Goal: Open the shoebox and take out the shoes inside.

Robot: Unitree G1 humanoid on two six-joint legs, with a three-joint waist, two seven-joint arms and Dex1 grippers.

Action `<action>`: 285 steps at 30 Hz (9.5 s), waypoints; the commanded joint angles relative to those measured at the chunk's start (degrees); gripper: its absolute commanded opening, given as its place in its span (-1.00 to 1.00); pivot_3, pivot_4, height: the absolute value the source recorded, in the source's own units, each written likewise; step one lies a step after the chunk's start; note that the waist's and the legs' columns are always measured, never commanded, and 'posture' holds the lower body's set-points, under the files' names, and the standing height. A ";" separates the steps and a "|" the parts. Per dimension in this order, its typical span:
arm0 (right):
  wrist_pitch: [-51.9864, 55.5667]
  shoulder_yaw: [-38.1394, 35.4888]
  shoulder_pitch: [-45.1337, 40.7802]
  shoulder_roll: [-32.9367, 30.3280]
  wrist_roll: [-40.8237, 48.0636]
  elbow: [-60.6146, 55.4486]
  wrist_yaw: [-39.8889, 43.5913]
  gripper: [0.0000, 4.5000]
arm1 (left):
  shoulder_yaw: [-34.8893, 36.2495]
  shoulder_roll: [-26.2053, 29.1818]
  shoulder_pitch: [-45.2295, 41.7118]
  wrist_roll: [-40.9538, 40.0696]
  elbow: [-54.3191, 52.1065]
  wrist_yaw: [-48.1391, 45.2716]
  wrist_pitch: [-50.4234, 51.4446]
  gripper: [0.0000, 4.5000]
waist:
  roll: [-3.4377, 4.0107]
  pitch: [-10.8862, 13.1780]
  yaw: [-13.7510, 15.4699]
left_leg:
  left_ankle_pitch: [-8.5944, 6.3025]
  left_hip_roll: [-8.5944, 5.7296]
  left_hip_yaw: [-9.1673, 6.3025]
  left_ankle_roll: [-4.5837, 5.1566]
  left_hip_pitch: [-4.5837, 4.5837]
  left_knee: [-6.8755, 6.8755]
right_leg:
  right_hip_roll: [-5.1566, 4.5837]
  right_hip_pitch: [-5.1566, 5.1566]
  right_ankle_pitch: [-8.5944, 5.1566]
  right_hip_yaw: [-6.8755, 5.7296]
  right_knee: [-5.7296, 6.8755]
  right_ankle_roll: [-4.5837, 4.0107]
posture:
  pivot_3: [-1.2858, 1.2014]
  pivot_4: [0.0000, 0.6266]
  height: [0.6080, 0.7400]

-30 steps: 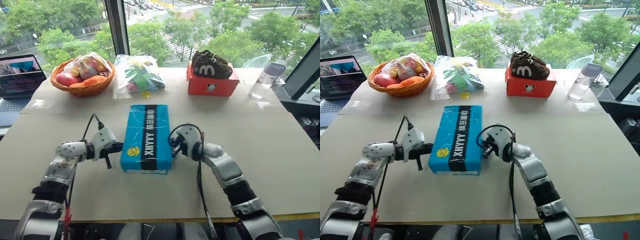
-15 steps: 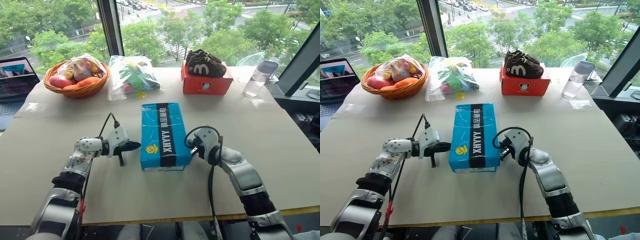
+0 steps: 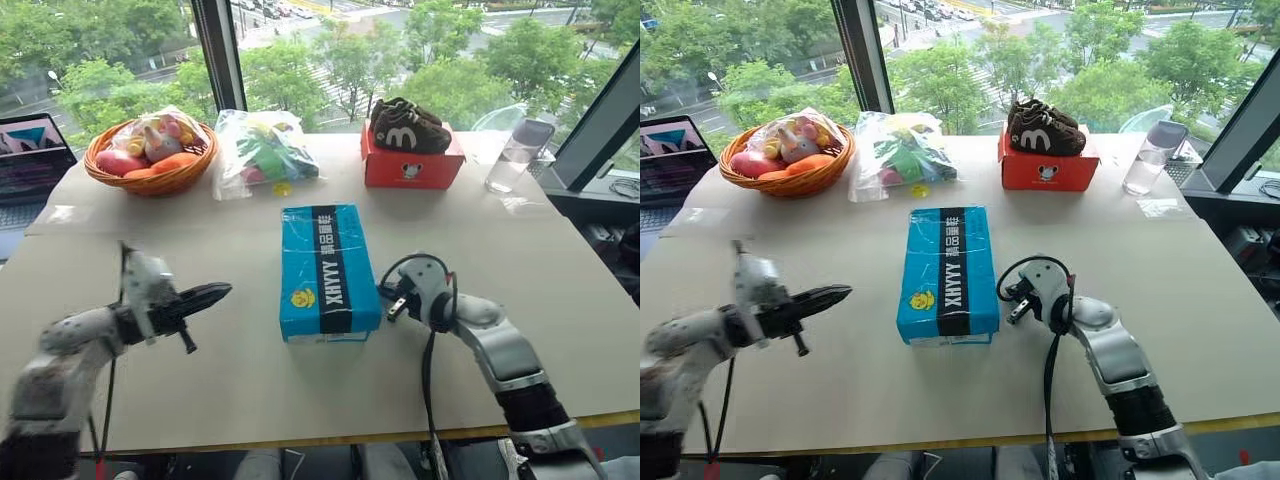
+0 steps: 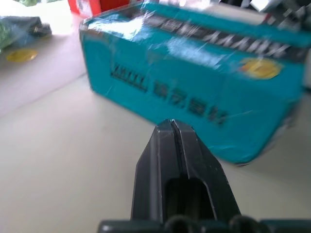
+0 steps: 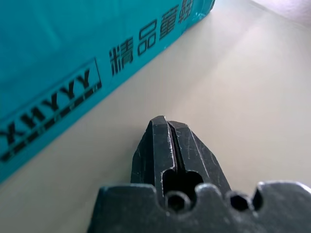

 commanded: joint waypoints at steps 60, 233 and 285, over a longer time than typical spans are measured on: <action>-0.87 -1.17 -16.87 0.96 13.48 6.96 16.53 -0.99 | 8.36 8.90 1.38 -4.54 3.18 -5.91 2.53 -1.00 | 0.15 0.10 -0.66 | 0.00 0.13 0.24 0.00 0.03 -0.09 | 0.10 -0.10 0.04 0.11 -0.03 -0.17 | 0.03 -0.52 1.00; 18.21 -12.90 -34.44 -15.38 11.76 14.98 2.18 -0.96 | -10.30 -7.32 -19.16 2.69 25.88 -15.09 -12.63 -1.00 | 0.24 0.27 -1.31 | 0.01 0.13 0.34 0.00 -0.02 -0.06 | 0.17 -0.23 0.11 0.29 0.10 -0.20 | 0.03 -0.52 1.00; 26.81 0.60 -38.43 -9.11 9.78 -8.22 14.54 0.95 | -8.37 -8.06 -13.89 -0.25 20.98 -13.80 -11.29 -1.00 | 0.31 0.31 -1.44 | 0.01 0.14 0.41 0.01 -0.02 0.00 | 0.16 -0.22 0.16 0.36 0.01 -0.11 | 0.03 -0.52 1.00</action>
